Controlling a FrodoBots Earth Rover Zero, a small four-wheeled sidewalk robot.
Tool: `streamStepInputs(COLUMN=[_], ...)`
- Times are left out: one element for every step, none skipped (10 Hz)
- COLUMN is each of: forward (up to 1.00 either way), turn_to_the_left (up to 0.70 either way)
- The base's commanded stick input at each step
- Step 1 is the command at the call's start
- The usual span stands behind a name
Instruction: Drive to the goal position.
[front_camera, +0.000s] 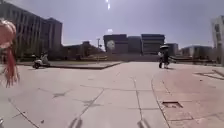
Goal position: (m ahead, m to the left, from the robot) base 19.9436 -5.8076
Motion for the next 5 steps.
streamStepInputs(forward=[0.97,1.0,1.0,1.0,1.0], turn_to_the_left=[0.0,0.0,0.0,0.0,0.0])
